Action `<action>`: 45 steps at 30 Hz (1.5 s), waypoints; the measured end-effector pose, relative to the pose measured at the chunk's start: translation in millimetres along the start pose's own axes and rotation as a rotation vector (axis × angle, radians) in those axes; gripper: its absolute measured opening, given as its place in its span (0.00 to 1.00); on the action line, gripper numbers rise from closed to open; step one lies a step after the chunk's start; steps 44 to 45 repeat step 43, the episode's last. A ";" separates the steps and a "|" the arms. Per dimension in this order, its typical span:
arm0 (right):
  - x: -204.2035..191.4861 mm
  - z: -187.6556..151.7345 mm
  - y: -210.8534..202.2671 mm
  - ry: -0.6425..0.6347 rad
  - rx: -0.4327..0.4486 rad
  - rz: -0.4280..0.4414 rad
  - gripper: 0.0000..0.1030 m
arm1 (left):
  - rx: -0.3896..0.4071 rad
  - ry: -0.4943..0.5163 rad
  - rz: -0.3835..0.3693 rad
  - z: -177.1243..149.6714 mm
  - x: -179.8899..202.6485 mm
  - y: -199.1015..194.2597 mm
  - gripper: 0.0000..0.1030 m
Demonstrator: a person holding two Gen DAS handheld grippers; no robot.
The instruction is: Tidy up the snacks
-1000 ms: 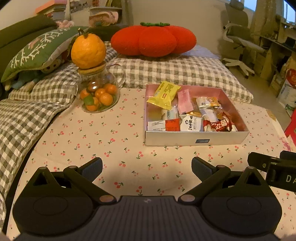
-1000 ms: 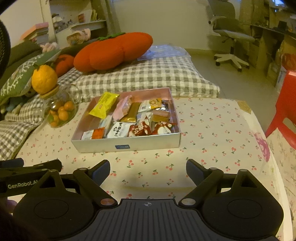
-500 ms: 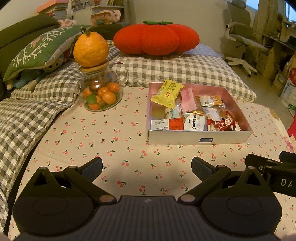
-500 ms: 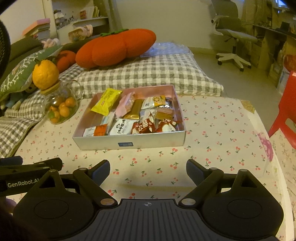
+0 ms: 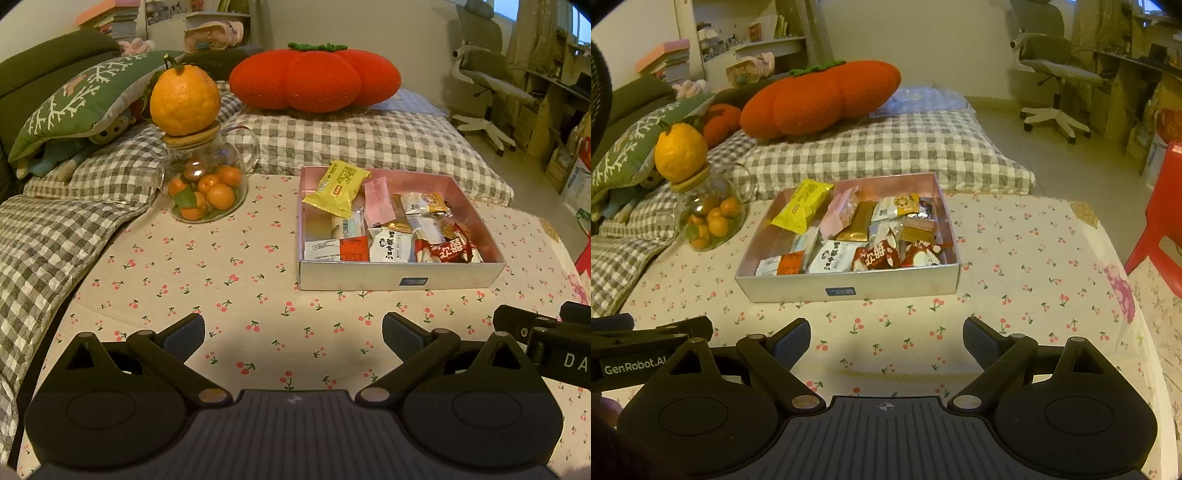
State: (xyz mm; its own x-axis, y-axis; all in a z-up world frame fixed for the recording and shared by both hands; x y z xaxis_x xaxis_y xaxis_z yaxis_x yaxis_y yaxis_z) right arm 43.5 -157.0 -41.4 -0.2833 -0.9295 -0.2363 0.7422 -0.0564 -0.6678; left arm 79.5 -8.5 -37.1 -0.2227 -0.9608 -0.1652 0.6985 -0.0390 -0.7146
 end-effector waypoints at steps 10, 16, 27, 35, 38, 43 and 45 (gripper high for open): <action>-0.3 -0.5 0.1 0.000 -0.002 -0.001 0.89 | -0.001 0.002 0.008 0.0 -0.7 -0.2 1.00; -0.8 -1.3 1.2 0.001 -0.007 -0.003 0.89 | -0.002 0.001 0.010 -0.1 -0.8 -0.4 1.00; -0.1 -1.6 2.0 0.004 -0.009 -0.005 0.89 | -0.003 0.005 0.016 -0.6 -1.2 -0.2 1.00; -0.1 -2.2 3.2 0.003 -0.011 -0.005 0.89 | -0.006 0.005 0.020 -1.3 -2.0 0.2 1.00; -0.2 -2.2 3.2 0.003 -0.011 -0.005 0.89 | -0.007 0.006 0.020 -1.5 -2.6 0.4 1.00; -0.9 -4.4 5.1 -0.004 -0.016 -0.009 0.89 | -0.008 0.009 0.021 -2.2 -1.5 0.7 1.00; -0.9 -4.4 5.1 -0.004 -0.016 -0.009 0.89 | -0.008 0.009 0.021 -2.2 -1.5 0.7 1.00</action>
Point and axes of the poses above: each gripper's, at about its wrist camera, not at the fingertips, and y roughly the way its jaws point, x to its right, z to its top, the point moved 6 cm from there along y, roughly the way its jaws point, and after that the axes turned 12 degrees about y, right-handed, at the moved point
